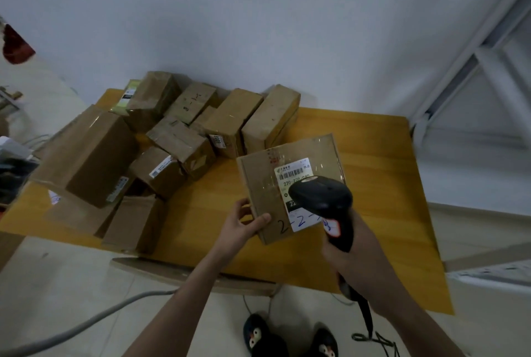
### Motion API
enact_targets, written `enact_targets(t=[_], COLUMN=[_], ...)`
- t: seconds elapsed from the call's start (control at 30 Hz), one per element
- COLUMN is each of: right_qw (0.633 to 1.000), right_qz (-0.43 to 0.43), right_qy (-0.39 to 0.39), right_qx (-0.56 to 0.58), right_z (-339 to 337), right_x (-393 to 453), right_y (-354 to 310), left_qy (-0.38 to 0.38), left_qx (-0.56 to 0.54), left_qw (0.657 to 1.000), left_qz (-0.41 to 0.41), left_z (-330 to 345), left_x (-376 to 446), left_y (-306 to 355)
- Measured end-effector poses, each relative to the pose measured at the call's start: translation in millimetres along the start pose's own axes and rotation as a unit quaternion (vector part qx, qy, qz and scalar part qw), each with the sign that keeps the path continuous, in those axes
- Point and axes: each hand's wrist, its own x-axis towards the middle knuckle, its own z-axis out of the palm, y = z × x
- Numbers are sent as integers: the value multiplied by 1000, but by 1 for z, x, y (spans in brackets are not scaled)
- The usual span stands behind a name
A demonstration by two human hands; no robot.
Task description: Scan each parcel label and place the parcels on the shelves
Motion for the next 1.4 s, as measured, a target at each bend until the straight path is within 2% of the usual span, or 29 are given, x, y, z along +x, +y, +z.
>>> enact_targets(t=[0.5,0.67,0.73,0.9,1.07,1.2,1.27,1.33,1.4], right_qw=[999,985,978,975,975,976,971,954,964], right_qz=[26,74,105,190,193,187,199,196,92], right_qy=[24,153,180,116,69,58,82,151,218], right_qx=[34,27,12,-7,-86,-94,-107,-167,-122], right_z=[-19,-55,-72,-88,-89,-90,-87,-88,-93], right_x=[-9,15,36,84,116,132,133,131,111], right_y=[23,77,108,171,217,234,230,216,178], left_qy=[-35,-30,-24,2,34,49,54,62,68], left_qx=[11,30,27,4,-3,-20,-25,-27,-34], left_qw=[999,999,999,999,998,997,997,996,996], left_qz=[-11,-10,-10,-32,-46,-59,-56,-55,-48], left_z=[9,10,11,15,24,36,44,53,60], left_x=[-9,-16,-22,-40,-62,-78,-86,-93,-99], left_y=[-3,-1,1,1,-4,-6,-6,-6,-9])
